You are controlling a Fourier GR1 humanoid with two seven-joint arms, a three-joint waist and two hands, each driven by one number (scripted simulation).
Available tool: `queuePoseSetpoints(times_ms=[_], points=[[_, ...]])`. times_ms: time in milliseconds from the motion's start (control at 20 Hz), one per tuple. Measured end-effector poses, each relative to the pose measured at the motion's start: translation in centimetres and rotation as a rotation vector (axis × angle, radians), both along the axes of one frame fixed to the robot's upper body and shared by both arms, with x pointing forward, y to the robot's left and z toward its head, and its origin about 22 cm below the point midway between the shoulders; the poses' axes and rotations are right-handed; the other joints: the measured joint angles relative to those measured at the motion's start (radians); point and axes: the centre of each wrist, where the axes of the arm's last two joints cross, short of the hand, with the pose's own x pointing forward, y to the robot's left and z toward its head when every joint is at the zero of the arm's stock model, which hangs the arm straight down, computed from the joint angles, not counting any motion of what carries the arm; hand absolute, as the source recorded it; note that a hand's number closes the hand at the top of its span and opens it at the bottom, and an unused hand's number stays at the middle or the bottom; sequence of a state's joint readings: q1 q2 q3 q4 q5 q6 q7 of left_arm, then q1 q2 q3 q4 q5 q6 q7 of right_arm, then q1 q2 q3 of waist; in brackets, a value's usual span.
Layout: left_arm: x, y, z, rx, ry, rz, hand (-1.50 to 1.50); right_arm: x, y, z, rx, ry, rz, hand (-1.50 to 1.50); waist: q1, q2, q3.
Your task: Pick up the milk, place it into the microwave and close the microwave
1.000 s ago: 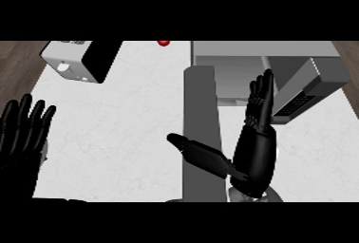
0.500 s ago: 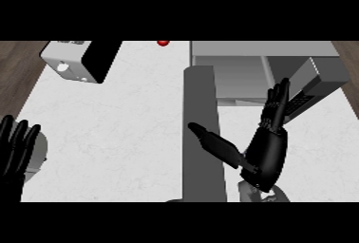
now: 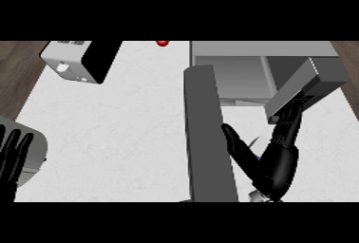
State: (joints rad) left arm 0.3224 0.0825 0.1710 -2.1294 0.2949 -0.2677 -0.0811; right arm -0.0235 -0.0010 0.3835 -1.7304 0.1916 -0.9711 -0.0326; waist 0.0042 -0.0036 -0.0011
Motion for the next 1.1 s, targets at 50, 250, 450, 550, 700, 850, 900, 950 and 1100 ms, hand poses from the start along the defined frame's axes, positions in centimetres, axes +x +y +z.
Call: queuePoseSetpoints(times_ms=[50, 250, 450, 550, 700, 850, 900, 950, 1100], points=[[-0.2, 0.2, -0.2, -0.001, 0.000, -0.001, -1.50, -0.1, -0.6, -0.3, -0.001, 0.006, -0.011, -1.50, 0.000, 0.000, 0.000], [-0.6, 0.2, -0.1, 0.002, 0.004, -0.007, -1.50, -1.1, -1.5, -2.6, -0.003, 0.030, -0.041, -1.50, -0.001, 0.001, 0.001], [-1.5, 0.2, -0.3, -0.001, 0.000, -0.005, -1.50, -1.8, -2.7, -5.2, -0.011, 0.058, -0.069, -1.50, 0.000, 0.002, 0.002], [-1.2, 0.3, -0.4, -0.002, 0.001, -0.007, -1.50, -2.2, -3.3, -6.6, -0.010, 0.062, -0.074, -1.50, -0.001, 0.003, 0.002], [-0.9, 0.5, -0.4, 0.000, 0.000, -0.006, -1.50, -3.3, -3.7, -8.2, -0.007, 0.080, -0.072, -1.50, -0.003, 0.003, 0.002], [-1.4, 0.4, -0.8, -0.003, 0.001, -0.013, -1.50, -3.5, -4.4, -9.5, -0.012, 0.088, -0.068, -1.50, -0.002, 0.003, 0.001], [-1.7, 0.1, -0.9, -0.004, 0.000, -0.013, -1.50, -3.5, -4.6, -9.7, -0.012, 0.089, -0.069, -1.50, -0.001, 0.003, 0.002], [-1.5, 0.3, -1.0, -0.006, 0.001, -0.008, -1.50, -3.6, -4.8, -10.1, -0.014, 0.086, -0.066, -1.50, -0.002, 0.003, 0.001], [-1.9, 0.7, -0.7, 0.000, 0.002, -0.008, -1.50, -3.5, -5.5, -11.1, -0.038, 0.096, -0.050, -1.50, -0.001, 0.003, 0.001]])
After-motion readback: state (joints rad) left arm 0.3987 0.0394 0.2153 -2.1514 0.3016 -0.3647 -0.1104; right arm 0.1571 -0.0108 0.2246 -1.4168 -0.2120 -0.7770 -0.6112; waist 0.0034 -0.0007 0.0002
